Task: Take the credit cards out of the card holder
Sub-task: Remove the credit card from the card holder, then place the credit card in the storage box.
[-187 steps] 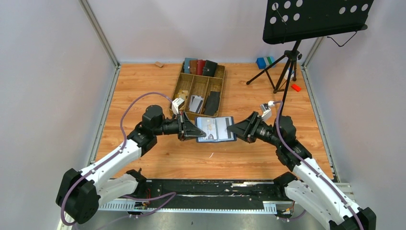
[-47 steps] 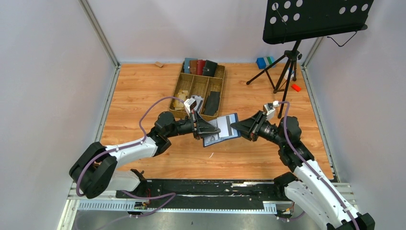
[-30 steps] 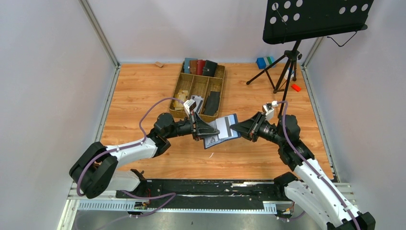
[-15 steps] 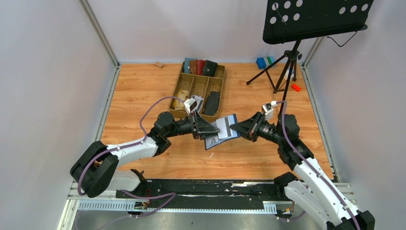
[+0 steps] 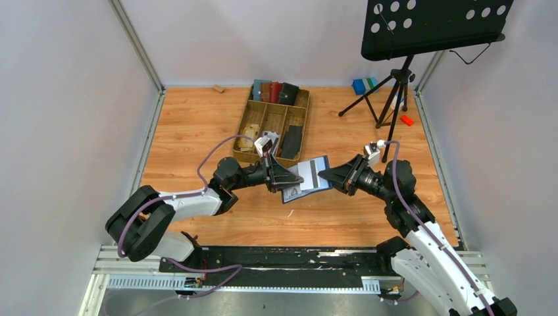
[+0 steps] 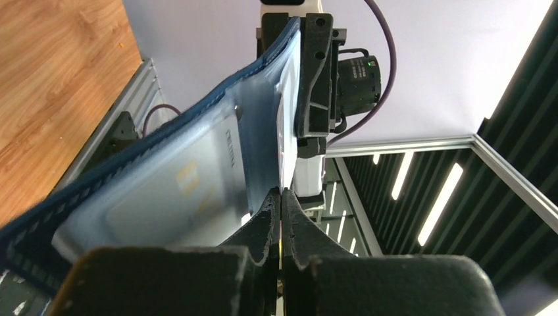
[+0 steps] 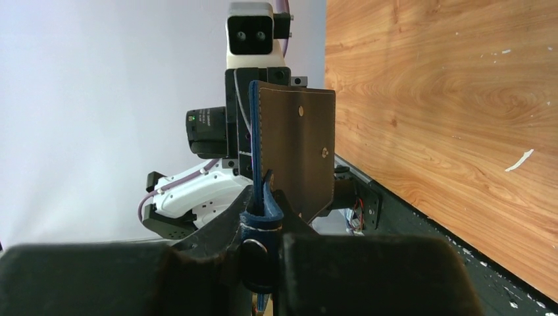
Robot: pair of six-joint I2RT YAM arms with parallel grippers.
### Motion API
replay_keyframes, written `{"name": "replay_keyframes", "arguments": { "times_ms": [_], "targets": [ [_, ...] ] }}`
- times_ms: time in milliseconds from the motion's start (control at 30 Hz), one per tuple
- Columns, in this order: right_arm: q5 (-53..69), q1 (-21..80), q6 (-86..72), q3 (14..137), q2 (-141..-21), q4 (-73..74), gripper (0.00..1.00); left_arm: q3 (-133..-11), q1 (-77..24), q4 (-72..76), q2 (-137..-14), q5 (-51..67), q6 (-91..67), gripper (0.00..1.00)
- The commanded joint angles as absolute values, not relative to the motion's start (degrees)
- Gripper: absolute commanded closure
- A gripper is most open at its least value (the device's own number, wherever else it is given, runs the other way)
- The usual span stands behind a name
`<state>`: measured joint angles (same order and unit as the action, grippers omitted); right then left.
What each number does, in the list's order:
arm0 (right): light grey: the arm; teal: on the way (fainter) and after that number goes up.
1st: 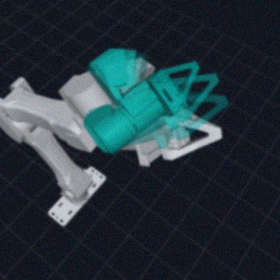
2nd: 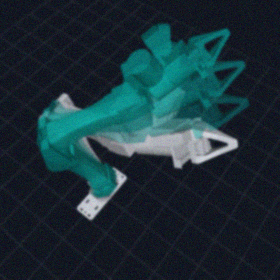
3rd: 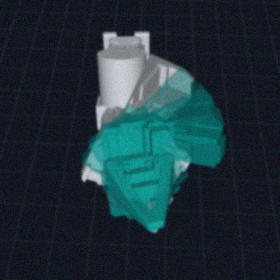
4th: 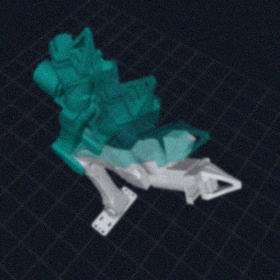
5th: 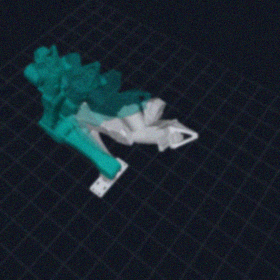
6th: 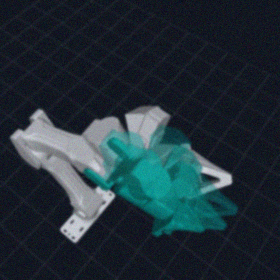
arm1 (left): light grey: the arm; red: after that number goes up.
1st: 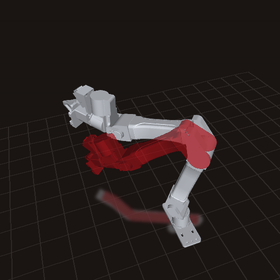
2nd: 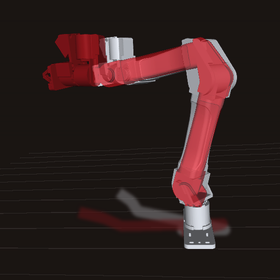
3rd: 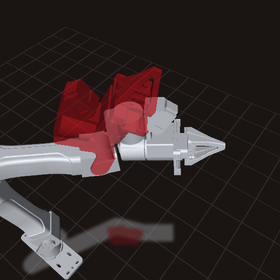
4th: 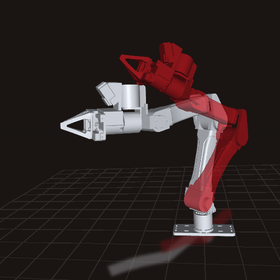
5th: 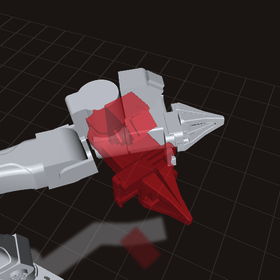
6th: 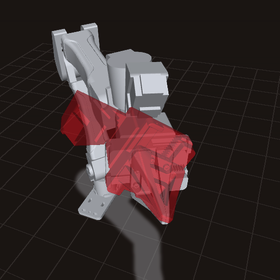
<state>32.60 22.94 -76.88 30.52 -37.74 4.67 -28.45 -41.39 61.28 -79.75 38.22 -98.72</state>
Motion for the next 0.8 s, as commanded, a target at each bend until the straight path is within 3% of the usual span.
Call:
{"name": "replay_keyframes", "arguments": {
  "times_ms": [0, 367, 433, 600, 767],
  "targets": [
    [29.8, 21.63, -78.87, 31.3, -34.13, 6.14, 1.0, -26.48, -41.07, 66.19, -78.06, 37.4, -99.87, 0.98],
    [28.12, 20.22, -74.15, 33.22, -33.88, 13.5, 1.0, -23.68, -36.8, 51.91, -69.0, 39.83, -93.71, 1.0],
    [26.52, 20.13, -71.67, 34.88, -33.69, 18.09, 1.0, -24.75, -34.35, 41.12, -65.53, 41.09, -88.53, 1.0],
    [24.89, 20.02, -67.48, 36.23, -32.67, 24.39, 1.0, -38.39, -30.67, -6.21, -61.37, 38.5, -60.74, 1.0],
    [23.04, 19.91, -61.7, 38.98, -32.9, 30.14, 1.0, -52.76, -30.48, -27.46, -69.43, 32.98, -42.8, 1.0]
  ]
}}
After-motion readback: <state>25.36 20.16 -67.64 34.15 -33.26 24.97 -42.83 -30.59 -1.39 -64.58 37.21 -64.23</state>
